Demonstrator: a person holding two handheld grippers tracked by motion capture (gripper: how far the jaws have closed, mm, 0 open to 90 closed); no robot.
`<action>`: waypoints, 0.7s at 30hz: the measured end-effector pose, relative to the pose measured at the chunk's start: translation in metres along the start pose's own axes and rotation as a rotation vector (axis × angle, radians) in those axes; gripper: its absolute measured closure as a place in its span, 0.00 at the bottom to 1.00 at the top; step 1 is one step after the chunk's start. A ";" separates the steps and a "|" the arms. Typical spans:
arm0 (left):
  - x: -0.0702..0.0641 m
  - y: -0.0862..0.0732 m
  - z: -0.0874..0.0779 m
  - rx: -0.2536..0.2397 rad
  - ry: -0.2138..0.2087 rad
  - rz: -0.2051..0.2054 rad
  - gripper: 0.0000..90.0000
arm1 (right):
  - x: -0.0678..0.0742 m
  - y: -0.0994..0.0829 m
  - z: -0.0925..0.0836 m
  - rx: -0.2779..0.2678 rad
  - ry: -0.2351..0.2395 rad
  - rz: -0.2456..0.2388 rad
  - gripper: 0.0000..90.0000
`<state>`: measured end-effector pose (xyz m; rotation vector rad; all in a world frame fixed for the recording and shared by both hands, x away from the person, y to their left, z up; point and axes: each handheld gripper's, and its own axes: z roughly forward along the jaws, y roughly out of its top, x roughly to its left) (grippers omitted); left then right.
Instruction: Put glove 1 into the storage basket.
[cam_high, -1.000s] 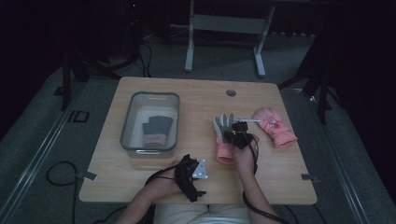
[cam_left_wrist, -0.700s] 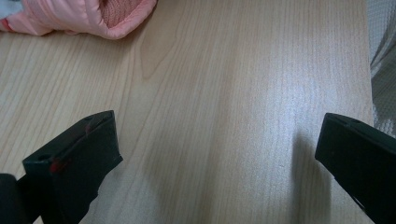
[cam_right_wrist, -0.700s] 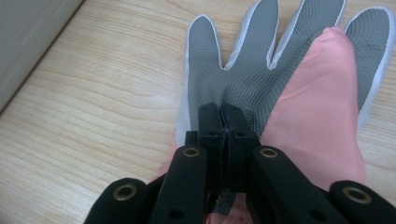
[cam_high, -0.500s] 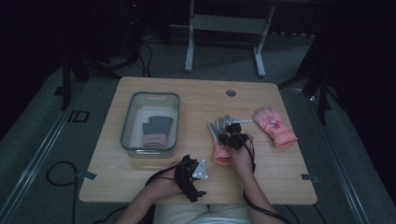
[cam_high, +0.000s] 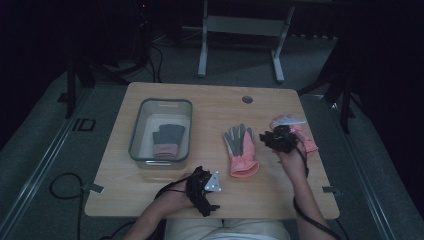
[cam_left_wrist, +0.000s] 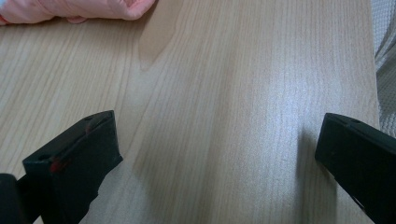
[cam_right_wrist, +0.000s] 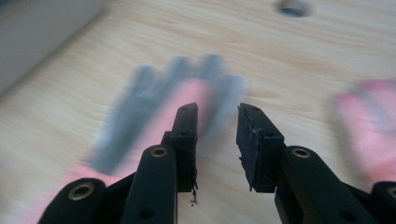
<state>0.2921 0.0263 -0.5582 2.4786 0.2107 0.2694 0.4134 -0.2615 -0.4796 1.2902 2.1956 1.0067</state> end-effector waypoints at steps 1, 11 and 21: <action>0.000 0.000 0.000 -0.002 0.003 0.001 0.00 | -0.012 -0.001 -0.003 -0.004 -0.013 -0.003 0.76; -0.003 -0.001 -0.002 -0.029 -0.001 0.030 0.00 | -0.108 -0.014 -0.017 0.054 -0.137 0.002 0.72; -0.001 -0.003 -0.002 -0.046 -0.006 0.020 0.00 | -0.135 -0.023 0.014 0.125 -0.149 -0.068 0.62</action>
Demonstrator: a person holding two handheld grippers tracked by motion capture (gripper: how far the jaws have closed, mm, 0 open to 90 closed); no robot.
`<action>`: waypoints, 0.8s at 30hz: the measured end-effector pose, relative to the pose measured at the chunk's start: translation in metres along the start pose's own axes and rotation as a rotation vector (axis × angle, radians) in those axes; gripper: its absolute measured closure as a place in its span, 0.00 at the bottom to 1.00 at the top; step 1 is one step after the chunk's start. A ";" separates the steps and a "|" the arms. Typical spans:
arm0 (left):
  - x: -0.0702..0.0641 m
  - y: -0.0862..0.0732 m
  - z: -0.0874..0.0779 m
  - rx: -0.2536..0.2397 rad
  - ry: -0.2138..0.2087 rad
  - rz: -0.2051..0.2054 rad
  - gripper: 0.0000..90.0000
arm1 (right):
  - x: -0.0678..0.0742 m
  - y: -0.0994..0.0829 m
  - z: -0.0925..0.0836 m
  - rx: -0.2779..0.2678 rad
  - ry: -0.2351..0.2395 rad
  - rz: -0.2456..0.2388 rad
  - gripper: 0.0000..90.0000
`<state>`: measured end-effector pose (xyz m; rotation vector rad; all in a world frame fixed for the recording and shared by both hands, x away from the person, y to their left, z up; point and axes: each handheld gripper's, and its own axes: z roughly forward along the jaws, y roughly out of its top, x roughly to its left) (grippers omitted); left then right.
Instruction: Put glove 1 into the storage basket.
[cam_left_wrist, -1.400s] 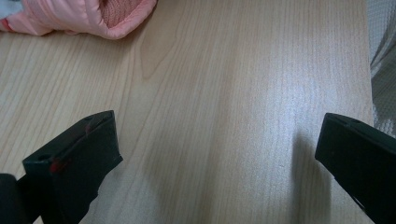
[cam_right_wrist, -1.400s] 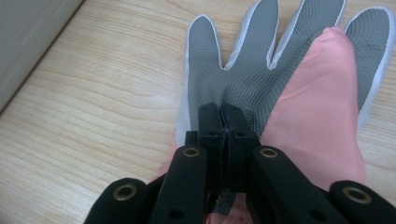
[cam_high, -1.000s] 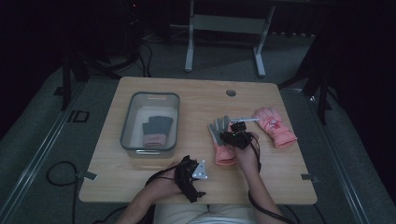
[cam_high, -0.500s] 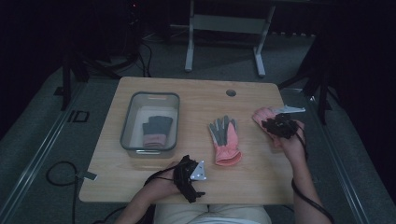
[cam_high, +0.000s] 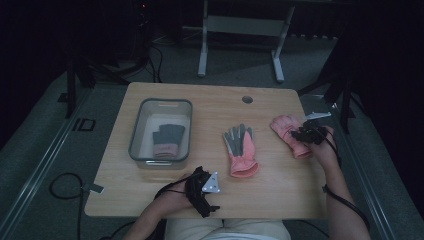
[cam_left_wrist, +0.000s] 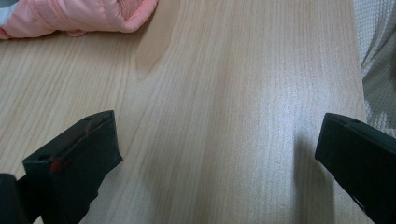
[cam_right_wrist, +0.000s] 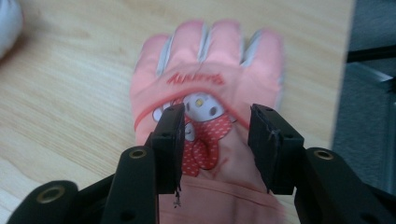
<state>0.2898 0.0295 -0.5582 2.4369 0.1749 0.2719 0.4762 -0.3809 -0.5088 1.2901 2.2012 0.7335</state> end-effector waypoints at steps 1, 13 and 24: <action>0.000 0.000 0.000 -0.002 -0.002 -0.004 0.00 | 0.000 -0.002 0.005 0.011 0.008 -0.008 0.63; 0.001 -0.002 -0.002 -0.006 0.011 -0.003 0.00 | 0.005 -0.004 0.016 0.063 0.000 -0.017 0.90; 0.002 -0.003 -0.003 -0.020 0.001 -0.004 0.00 | 0.018 0.002 -0.019 -0.022 -0.029 0.185 0.96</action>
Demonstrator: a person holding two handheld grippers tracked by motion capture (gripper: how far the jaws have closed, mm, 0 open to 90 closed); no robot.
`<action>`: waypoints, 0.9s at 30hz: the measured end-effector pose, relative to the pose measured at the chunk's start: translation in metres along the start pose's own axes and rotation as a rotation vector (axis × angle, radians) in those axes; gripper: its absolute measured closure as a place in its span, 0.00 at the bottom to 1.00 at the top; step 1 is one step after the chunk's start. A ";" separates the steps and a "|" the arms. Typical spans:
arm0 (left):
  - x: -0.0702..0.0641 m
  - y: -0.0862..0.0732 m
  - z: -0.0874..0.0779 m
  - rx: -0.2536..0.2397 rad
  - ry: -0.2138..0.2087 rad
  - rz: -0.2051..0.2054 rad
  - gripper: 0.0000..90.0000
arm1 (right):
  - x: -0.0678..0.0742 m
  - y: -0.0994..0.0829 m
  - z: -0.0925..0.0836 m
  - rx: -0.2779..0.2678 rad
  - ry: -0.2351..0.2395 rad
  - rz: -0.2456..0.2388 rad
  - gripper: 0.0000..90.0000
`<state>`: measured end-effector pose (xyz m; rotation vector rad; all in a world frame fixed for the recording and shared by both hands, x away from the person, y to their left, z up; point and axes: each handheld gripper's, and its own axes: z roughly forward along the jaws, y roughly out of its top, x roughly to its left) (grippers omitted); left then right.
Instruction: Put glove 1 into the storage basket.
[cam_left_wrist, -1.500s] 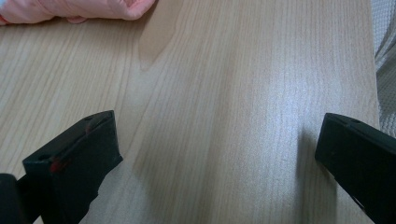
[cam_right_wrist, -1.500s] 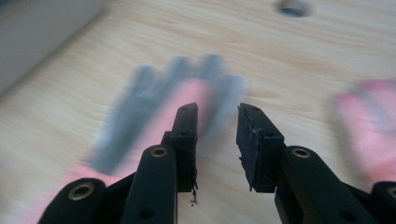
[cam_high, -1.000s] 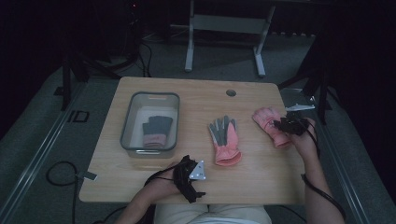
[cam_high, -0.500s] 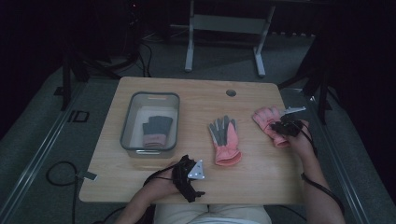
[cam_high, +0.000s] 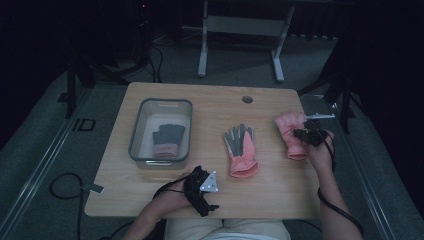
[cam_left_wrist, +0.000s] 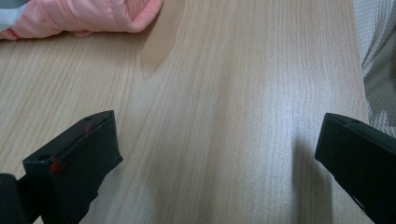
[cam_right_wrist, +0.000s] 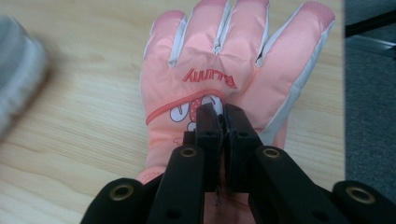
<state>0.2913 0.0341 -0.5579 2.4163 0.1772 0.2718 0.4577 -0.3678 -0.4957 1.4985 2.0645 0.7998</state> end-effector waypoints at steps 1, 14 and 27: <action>0.000 0.000 0.000 -0.001 0.000 -0.001 0.00 | 0.004 0.001 -0.008 -0.019 -0.006 0.026 0.96; -0.003 0.002 0.000 0.017 -0.002 0.020 0.00 | 0.041 -0.011 -0.076 -0.105 -0.038 0.200 0.96; -0.004 0.003 0.001 0.025 0.005 0.032 0.00 | 0.068 -0.037 -0.033 -0.014 -0.061 0.202 0.96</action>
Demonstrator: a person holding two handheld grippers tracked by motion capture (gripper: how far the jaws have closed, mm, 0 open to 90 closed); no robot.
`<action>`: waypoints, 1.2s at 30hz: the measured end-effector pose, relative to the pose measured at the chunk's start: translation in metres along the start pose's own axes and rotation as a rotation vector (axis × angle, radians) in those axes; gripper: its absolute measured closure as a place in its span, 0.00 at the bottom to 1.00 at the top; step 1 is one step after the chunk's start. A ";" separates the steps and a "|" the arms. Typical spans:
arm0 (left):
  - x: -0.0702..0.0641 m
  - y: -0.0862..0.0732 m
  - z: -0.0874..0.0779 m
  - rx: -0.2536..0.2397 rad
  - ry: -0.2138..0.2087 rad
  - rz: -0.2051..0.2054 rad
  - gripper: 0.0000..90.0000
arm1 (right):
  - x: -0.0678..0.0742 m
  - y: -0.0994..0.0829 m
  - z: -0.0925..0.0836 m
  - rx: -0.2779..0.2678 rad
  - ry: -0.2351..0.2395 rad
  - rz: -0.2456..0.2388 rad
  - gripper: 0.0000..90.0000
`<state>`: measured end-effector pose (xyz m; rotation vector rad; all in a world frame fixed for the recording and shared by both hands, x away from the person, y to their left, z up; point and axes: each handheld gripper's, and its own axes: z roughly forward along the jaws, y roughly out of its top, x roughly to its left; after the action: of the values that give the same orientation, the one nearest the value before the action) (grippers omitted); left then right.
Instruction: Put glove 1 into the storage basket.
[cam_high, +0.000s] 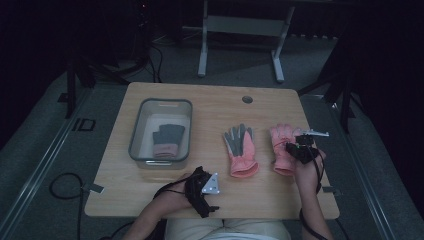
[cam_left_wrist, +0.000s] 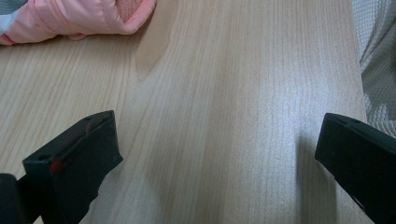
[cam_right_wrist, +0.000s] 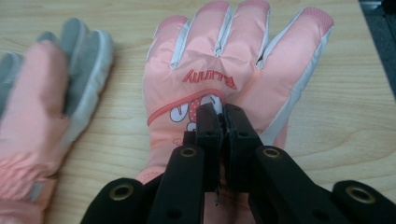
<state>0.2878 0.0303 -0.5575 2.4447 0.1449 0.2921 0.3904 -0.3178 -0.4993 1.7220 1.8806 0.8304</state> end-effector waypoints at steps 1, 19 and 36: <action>0.000 0.000 0.000 -0.001 0.001 0.001 0.00 | -0.001 0.000 0.004 0.007 0.001 0.000 0.96; 0.001 -0.001 -0.002 -0.001 0.001 -0.001 0.00 | -0.002 0.014 0.009 0.029 0.057 -0.205 0.75; -0.001 0.000 -0.003 0.008 0.002 0.005 0.00 | -0.013 -0.001 0.030 0.156 0.062 -0.236 0.89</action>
<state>0.2861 0.0321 -0.5556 2.4531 0.1413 0.2965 0.4119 -0.3270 -0.5224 1.5352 2.1896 0.6674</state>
